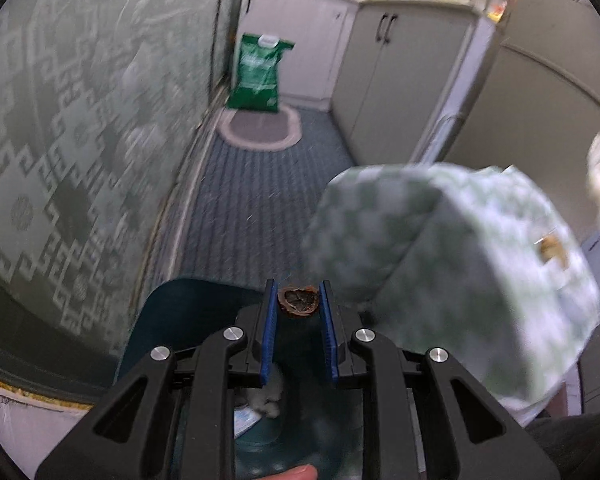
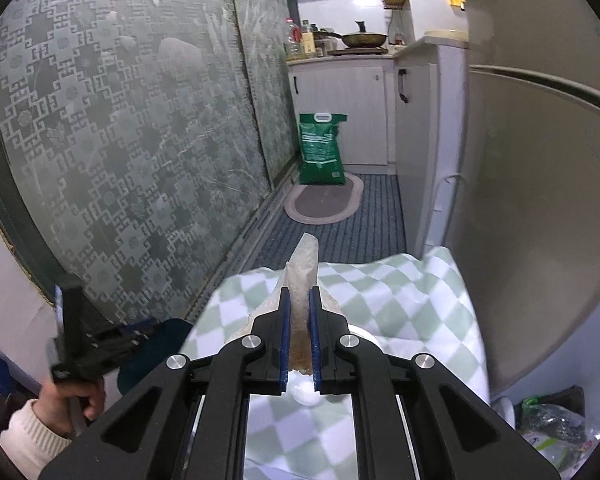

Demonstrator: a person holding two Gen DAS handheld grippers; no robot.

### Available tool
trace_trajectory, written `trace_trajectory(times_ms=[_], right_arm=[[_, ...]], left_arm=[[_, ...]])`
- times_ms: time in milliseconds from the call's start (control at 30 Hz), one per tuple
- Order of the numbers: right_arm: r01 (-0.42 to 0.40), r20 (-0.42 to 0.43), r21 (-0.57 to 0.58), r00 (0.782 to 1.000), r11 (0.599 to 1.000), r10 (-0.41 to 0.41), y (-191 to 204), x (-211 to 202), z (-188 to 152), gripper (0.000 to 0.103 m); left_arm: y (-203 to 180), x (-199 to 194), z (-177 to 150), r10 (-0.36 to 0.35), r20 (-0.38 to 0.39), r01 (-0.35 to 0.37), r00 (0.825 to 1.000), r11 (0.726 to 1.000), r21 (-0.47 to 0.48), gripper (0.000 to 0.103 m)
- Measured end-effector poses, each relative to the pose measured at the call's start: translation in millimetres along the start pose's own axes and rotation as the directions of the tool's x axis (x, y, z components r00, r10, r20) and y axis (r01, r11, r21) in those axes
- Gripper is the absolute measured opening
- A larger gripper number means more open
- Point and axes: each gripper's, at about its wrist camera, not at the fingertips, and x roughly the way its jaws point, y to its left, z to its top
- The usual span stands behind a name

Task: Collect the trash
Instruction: 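Carry the walnut shell into the teal bin and open the left gripper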

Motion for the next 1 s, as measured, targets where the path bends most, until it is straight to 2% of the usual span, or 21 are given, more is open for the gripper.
trace_trajectory(times_ms=[67, 200, 467, 500, 533, 567, 767, 900, 1000], right_arm=[[-0.012, 0.002, -0.006, 1.000, 1.000, 0.012, 8, 2, 3, 0.008], [-0.039, 0.007, -0.019, 0.999, 0.999, 0.039, 24, 6, 8, 0.008], [-0.091, -0.022, -0.067, 0.996, 0.994, 0.090, 64, 25, 10, 0.008], [-0.099, -0.029, -0.075, 0.995, 0.992, 0.097, 70, 29, 10, 0.008], [-0.103, -0.035, -0.080, 0.994, 0.991, 0.101, 73, 31, 9, 0.008], [-0.108, -0.043, -0.087, 0.994, 0.990, 0.105, 79, 34, 8, 0.008], [-0.130, -0.124, -0.140, 0.986, 0.982, 0.113, 113, 62, -5, 0.008], [-0.144, -0.173, -0.161, 0.978, 0.976, 0.116, 128, 79, -15, 0.008], [-0.157, -0.205, -0.159, 0.971, 0.975, 0.123, 134, 90, -20, 0.008]], left_arm=[[10, 10, -8, 0.041, -0.043, -0.041, 0.998, 0.999, 0.006, 0.022], [27, 30, -24, 0.074, -0.131, -0.074, 0.989, 0.997, 0.007, 0.022], [44, 56, -46, 0.103, -0.254, -0.096, 0.962, 0.995, 0.039, 0.023], [44, 58, -48, 0.107, -0.265, -0.097, 0.958, 0.994, 0.049, 0.033], [45, 57, -48, 0.107, -0.262, -0.096, 0.959, 0.994, 0.052, 0.047], [46, 56, -47, 0.106, -0.255, -0.096, 0.961, 0.994, 0.052, 0.048], [51, 25, -30, 0.068, -0.152, -0.065, 0.986, 0.998, 0.025, 0.048], [49, -7, -16, -0.002, -0.054, 0.003, 0.999, 1.000, 0.013, 0.049], [46, -32, -7, -0.060, 0.013, 0.060, 0.998, 0.998, 0.007, 0.049]])
